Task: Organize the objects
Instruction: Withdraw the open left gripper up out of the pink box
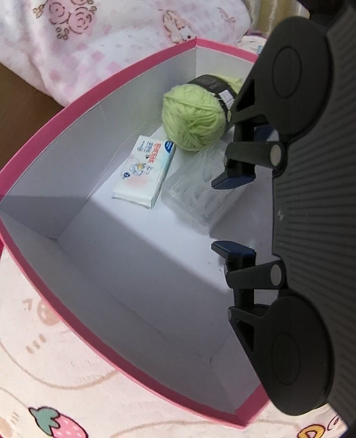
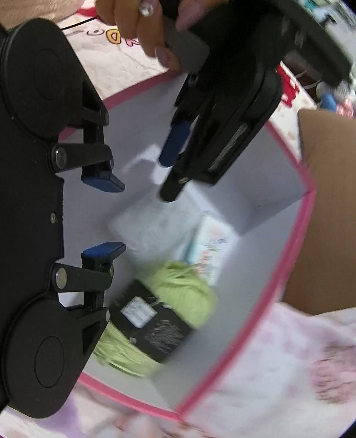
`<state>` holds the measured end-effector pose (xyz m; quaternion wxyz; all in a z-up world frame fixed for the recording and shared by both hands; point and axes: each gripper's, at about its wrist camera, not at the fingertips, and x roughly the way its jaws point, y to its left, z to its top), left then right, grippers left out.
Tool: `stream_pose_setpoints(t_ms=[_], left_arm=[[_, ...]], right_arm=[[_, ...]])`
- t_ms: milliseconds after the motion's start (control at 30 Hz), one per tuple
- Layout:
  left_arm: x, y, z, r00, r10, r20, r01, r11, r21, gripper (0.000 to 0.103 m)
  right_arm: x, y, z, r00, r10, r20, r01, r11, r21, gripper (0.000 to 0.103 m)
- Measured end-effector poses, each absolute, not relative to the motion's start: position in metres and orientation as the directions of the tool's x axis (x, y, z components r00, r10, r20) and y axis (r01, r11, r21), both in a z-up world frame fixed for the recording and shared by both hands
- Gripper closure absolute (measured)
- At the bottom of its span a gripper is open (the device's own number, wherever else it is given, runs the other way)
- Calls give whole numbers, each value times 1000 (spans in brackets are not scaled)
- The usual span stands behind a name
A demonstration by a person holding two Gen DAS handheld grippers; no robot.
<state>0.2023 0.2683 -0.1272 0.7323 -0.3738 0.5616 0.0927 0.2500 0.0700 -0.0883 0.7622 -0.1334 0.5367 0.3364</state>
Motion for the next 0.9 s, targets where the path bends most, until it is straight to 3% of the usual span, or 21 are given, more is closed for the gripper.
stream_pose_setpoints(t_ms=[167, 300, 467, 900], left_arm=[[206, 266, -126, 362, -233, -903, -558, 721, -410, 63], [208, 264, -127, 377, -244, -893, -546, 721, -427, 64], [209, 259, -139, 372, -293, -881, -572, 675, -466, 62], [225, 250, -117, 420, -149, -895, -525, 764, -374, 64]], right_arm=[[250, 68, -100, 160, 346, -925, -590, 784, 192, 62], [262, 68, -106, 161, 338, -927, -525, 825, 209, 87], [262, 69, -103, 254, 308, -917, -521, 842, 138, 87], [271, 61, -95, 234, 360, -903, -507, 838, 202, 84]])
